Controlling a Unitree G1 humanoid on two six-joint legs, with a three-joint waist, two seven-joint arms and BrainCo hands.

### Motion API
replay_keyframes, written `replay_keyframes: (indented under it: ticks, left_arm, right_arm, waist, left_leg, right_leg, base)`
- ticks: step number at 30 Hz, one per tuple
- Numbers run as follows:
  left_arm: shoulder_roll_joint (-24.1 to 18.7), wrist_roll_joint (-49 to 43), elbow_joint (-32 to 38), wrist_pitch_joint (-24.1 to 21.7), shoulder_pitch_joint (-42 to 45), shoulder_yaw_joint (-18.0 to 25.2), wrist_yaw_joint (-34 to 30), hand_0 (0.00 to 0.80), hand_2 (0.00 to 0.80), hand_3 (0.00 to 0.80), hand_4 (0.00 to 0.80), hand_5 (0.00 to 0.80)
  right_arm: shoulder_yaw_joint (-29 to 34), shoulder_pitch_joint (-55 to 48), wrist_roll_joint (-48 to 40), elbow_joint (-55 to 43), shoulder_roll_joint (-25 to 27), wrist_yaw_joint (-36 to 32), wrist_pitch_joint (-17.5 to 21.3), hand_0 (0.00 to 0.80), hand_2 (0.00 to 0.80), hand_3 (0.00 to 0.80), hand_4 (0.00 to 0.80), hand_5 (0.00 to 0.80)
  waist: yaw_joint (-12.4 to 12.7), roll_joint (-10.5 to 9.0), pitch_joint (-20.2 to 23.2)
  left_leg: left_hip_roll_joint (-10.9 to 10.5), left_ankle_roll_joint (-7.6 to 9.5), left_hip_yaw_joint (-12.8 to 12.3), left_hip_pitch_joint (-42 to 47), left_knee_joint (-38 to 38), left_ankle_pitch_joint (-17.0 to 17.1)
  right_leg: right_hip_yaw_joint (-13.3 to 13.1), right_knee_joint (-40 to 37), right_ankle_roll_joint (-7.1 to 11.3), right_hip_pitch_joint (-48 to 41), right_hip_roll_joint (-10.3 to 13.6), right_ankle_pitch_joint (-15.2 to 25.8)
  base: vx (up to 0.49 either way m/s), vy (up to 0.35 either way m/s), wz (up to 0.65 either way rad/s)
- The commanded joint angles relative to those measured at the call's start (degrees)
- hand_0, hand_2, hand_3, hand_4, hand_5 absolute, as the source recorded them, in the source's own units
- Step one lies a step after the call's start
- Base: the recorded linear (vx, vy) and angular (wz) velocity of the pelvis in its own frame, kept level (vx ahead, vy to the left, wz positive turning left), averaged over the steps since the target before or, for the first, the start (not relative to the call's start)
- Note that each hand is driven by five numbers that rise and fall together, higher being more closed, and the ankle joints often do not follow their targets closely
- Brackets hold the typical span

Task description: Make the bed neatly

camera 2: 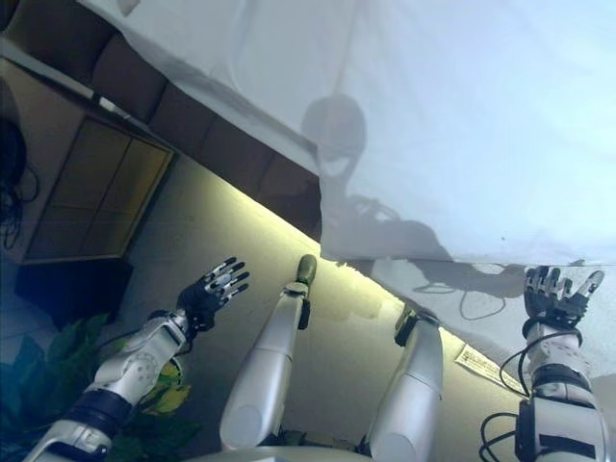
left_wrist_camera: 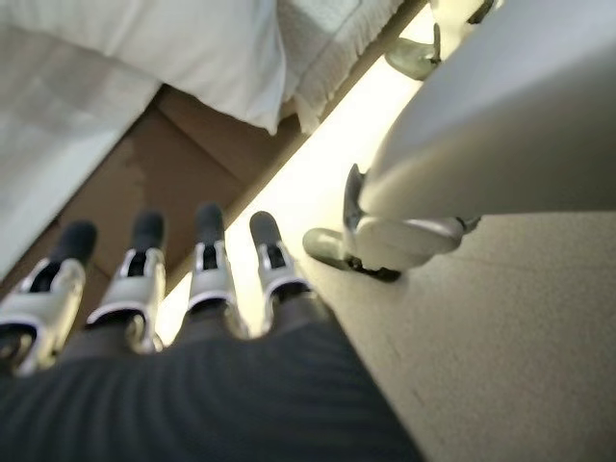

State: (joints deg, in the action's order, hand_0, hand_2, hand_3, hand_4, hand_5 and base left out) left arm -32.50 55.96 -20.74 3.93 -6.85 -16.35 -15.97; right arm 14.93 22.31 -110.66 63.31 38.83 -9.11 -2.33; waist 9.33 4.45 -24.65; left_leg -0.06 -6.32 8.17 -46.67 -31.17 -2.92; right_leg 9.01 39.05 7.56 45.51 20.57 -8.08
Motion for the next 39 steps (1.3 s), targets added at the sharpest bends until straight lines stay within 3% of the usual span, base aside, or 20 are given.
replay_keyframes:
  ticks: [1, 11, 12, 30, 36, 39]
  left_arm:
    - [-1.91, 2.11, -0.23, -0.39, -0.86, -1.82, -1.22, 0.0, 0.0, 0.0, 0.0, 0.0]
    - [-0.56, 1.66, -0.55, -0.96, -1.33, -1.94, 0.24, 0.0, 0.0, 0.0, 0.0, 0.0]
    - [-0.51, 1.6, -0.5, -0.9, -1.3, -1.97, 0.17, 0.0, 0.0, 0.0, 0.0, 0.0]
    - [-1.28, 0.17, -2.05, 1.33, -0.38, -1.55, -0.18, 0.0, 0.0, 0.0, 0.0, 0.0]
    - [-2.53, 0.07, -2.7, 1.68, -2.13, -1.95, -0.71, 0.0, 0.0, 0.0, 0.0, 0.0]
    - [-3.16, 0.15, -3.13, 1.62, -2.36, -1.9, -1.5, 0.0, 0.0, 0.0, 0.0, 0.0]
  right_arm:
    - [-1.69, 7.92, 1.28, -4.89, 4.43, -1.06, 1.9, 0.0, 0.0, 0.0, 0.0, 0.0]
    - [-1.05, 3.86, -2.34, -4.6, 1.57, -1.95, 1.86, 0.0, 0.0, 0.0, 0.0, 0.0]
    - [-0.75, 3.59, -2.34, -4.61, 1.49, -2.06, 1.76, 0.0, 0.0, 0.0, 0.0, 0.0]
    - [1.71, -2.07, -2.34, -7.38, -2.89, -1.18, -0.06, 0.0, 0.0, 0.0, 0.0, 0.0]
    - [3.22, -0.38, -2.34, -5.11, -1.55, -1.65, -0.21, 0.0, 0.0, 0.0, 0.0, 0.0]
    - [4.31, 0.33, -2.34, -2.06, -1.2, -2.36, -2.26, 0.0, 0.0, 0.0, 0.0, 0.0]
  waist:
    - [2.39, -1.38, 6.06]
    - [1.23, -2.17, 6.04]
    - [1.11, -2.4, 5.92]
    - [1.44, -5.42, 8.81]
    - [1.83, -5.0, 8.09]
    - [2.12, -4.45, 7.31]
  left_leg:
    - [1.35, 1.82, -0.04, -0.25, -2.58, -1.84]
    - [1.9, 1.71, -0.53, 1.68, -0.75, -1.32]
    - [1.71, 1.75, -0.71, 1.49, -0.29, 0.24]
    - [3.03, 1.67, 0.13, 12.56, 5.39, -0.53]
    - [2.78, 1.76, 0.64, 12.67, 6.2, -0.25]
    - [2.61, 1.86, 0.76, 11.37, 5.57, -0.08]
  right_leg:
    - [-0.36, -6.43, 2.84, 0.79, 0.54, 9.08]
    - [-0.24, -9.49, 2.84, -0.89, -0.35, 10.62]
    - [0.16, -10.49, 2.25, -0.92, -0.09, 12.22]
    - [1.82, -16.6, 3.05, -12.83, -1.65, 12.25]
    - [2.31, -16.49, 3.15, -12.81, -1.34, 12.16]
    - [2.5, -15.24, 3.09, -11.5, -0.89, 11.96]
  base:
    - [-0.005, -0.003, 0.06]
    - [-0.052, 0.015, 0.05]
    - [-0.097, 0.02, -0.04]
    - [0.055, -0.023, -0.02]
    - [0.03, -0.053, 0.02]
    - [-0.008, -0.038, 0.04]
